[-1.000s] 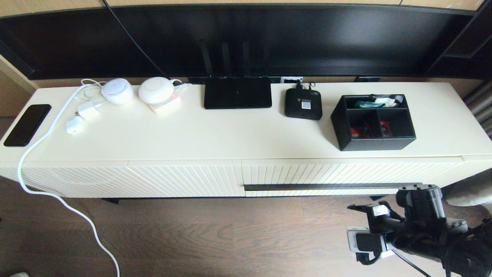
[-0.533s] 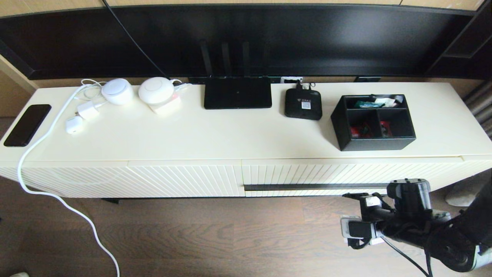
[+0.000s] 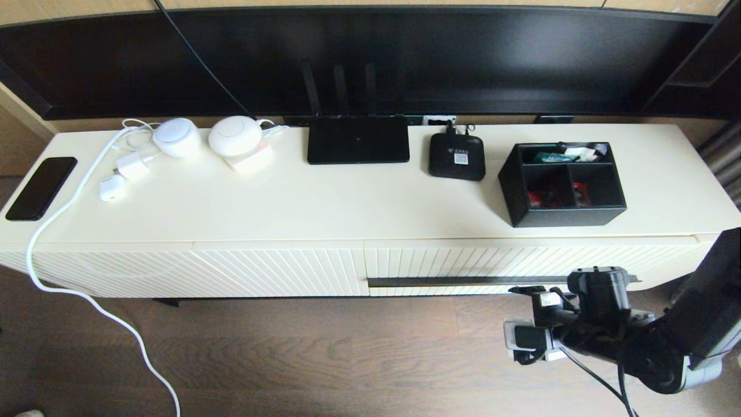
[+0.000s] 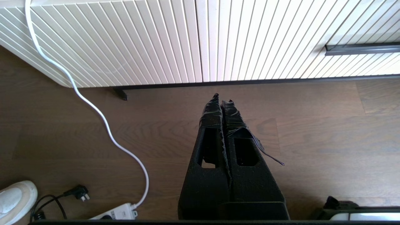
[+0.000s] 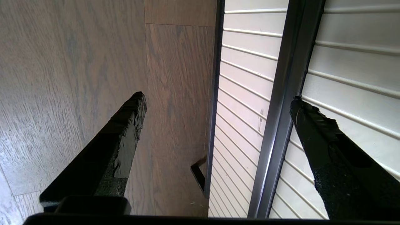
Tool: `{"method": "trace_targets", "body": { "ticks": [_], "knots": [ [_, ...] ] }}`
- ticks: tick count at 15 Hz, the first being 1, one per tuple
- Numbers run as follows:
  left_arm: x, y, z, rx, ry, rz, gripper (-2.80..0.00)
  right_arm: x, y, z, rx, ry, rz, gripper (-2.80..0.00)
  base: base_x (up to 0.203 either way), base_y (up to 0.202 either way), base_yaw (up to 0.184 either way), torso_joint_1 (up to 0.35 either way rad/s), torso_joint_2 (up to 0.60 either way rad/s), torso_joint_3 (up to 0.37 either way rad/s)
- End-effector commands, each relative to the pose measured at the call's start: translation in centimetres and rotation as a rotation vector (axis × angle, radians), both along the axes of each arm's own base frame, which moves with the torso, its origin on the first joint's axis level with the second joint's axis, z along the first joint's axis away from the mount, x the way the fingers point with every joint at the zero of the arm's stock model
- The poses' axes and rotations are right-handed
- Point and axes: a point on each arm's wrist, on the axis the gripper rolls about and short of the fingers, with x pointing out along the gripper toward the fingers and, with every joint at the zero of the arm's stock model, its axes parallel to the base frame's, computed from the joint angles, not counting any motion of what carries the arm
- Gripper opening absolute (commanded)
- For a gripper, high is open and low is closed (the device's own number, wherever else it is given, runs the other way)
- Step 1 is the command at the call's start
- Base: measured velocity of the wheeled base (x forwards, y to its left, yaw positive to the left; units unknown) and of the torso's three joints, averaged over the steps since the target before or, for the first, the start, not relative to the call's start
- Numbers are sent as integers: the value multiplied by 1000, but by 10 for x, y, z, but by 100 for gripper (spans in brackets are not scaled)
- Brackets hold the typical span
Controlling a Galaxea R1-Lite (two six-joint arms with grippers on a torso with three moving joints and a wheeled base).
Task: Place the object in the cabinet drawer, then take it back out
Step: Open the drawer
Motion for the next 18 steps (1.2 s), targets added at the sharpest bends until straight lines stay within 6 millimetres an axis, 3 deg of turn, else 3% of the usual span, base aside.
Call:
{"method": "trace_targets", "body": {
  "ticks": [1,18],
  "knots": [
    [0,0,0,0,1,0,-280,7,1,-4,-3,-7,8,0,0,0,0,0,0,0],
    [0,0,0,0,3,0,-280,38,-4,-11,29,-67,15,0,0,0,0,0,0,0]
  ]
}}
